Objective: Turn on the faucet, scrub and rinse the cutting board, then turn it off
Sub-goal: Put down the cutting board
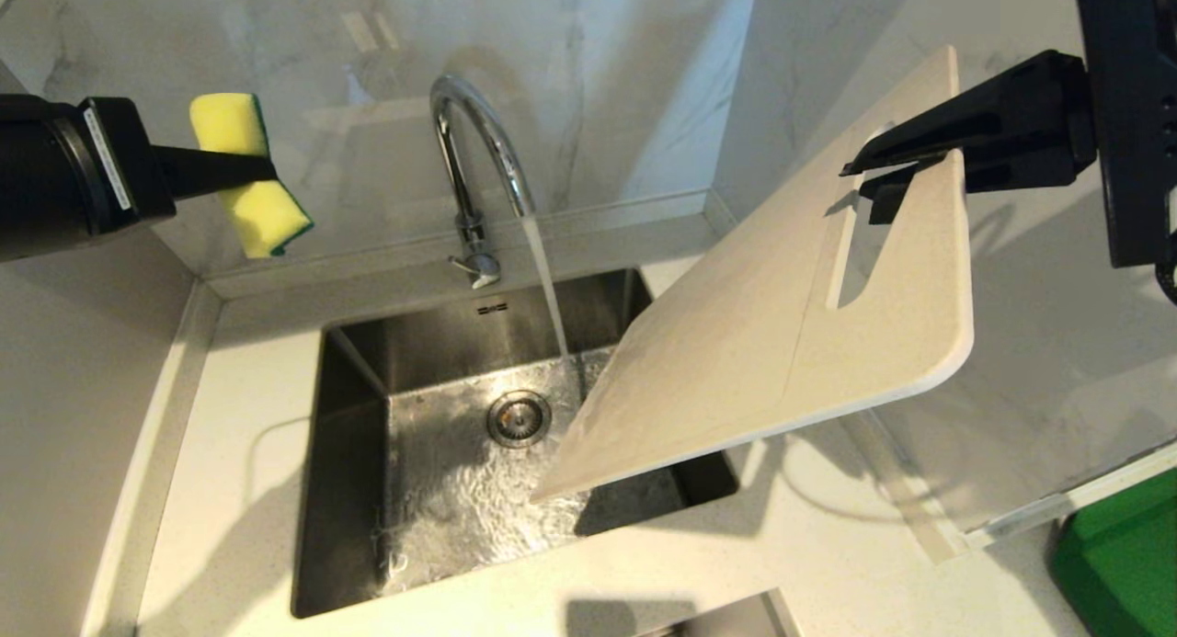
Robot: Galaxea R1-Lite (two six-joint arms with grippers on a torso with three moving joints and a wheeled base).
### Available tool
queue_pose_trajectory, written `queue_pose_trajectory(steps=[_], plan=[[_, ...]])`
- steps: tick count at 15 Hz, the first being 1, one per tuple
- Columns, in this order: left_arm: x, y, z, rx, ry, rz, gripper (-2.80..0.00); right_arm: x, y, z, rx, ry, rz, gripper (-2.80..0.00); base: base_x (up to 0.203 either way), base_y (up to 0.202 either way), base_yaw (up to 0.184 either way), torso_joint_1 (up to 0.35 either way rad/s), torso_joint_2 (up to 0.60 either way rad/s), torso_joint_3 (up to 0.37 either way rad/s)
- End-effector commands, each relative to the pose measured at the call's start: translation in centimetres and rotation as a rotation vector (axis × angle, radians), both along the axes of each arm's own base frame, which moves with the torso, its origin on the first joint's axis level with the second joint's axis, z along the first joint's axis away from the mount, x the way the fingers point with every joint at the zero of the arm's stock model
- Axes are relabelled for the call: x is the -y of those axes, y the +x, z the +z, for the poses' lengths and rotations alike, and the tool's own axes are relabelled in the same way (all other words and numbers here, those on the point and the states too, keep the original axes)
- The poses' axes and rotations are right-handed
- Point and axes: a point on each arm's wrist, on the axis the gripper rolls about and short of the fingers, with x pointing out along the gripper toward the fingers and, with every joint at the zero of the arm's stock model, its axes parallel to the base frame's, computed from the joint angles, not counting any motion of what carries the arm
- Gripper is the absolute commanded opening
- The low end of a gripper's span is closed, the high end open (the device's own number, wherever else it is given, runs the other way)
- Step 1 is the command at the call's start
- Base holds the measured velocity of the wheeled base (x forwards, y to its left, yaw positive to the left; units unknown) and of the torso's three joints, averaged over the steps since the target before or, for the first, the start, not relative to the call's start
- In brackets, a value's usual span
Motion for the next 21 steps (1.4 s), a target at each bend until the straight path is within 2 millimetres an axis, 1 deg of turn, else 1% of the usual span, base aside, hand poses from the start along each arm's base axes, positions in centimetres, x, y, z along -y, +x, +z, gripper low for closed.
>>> queue_pose_trajectory(steps=[1, 3, 4, 7, 10, 12, 15, 16, 18, 21], plan=[[0.0, 0.0, 0.1, 0.002, -0.003, -0.001, -2.80, -0.2, 0.4, -0.8, -0.041, -0.008, 0.001, -2.80, 0.000, 0.000, 0.000, 0.000, 0.00, 0.000], [-0.1, -0.2, 0.2, 0.007, -0.005, 0.001, -2.80, -0.2, 0.7, -1.6, -0.059, -0.043, -0.015, -2.80, 0.000, 0.000, 0.000, 0.000, 0.00, 0.000], [-0.1, -0.3, 0.2, 0.008, -0.006, 0.001, -2.80, -0.2, 0.8, -1.9, -0.044, -0.090, -0.034, -2.80, 0.000, 0.000, 0.000, 0.000, 0.00, 0.000], [-0.2, -0.3, 0.1, 0.005, -0.005, -0.001, -2.80, 0.1, 0.5, -2.5, -0.046, -0.187, -0.072, -2.80, 0.000, 0.000, 0.000, 0.000, 0.00, 0.000], [-0.2, -0.4, 0.1, 0.003, -0.005, 0.000, -2.80, 0.5, -0.4, -2.4, -0.050, -0.196, -0.078, -2.80, 0.000, 0.000, 0.000, 0.000, 0.00, 0.000], [-0.2, -0.4, 0.0, 0.002, -0.004, 0.000, -2.80, 0.4, -0.4, -2.6, -0.061, -0.201, -0.072, -2.80, 0.000, 0.000, 0.000, 0.000, 0.00, 0.000], [-0.2, -0.4, -0.2, -0.004, -0.002, 0.001, -2.80, -0.2, 0.3, -2.3, -0.055, -0.189, -0.048, -2.80, 0.000, 0.000, 0.000, 0.000, 0.00, 0.000], [-0.2, -0.4, -0.2, -0.004, -0.002, 0.001, -2.80, -0.3, 0.5, -2.6, -0.084, -0.173, -0.057, -2.80, 0.000, 0.000, 0.000, 0.000, 0.00, 0.000], [-0.2, -0.4, -0.1, -0.002, -0.002, 0.001, -2.80, -0.8, 1.7, -3.7, -0.170, -0.133, -0.036, -2.80, 0.000, 0.000, 0.000, 0.000, 0.00, 0.000], [-0.2, -0.4, -0.2, -0.005, -0.001, 0.003, -2.80, -1.1, 2.4, -4.2, -0.151, -0.128, -0.029, -2.80, 0.000, 0.000, 0.000, 0.000, 0.00, 0.000]])
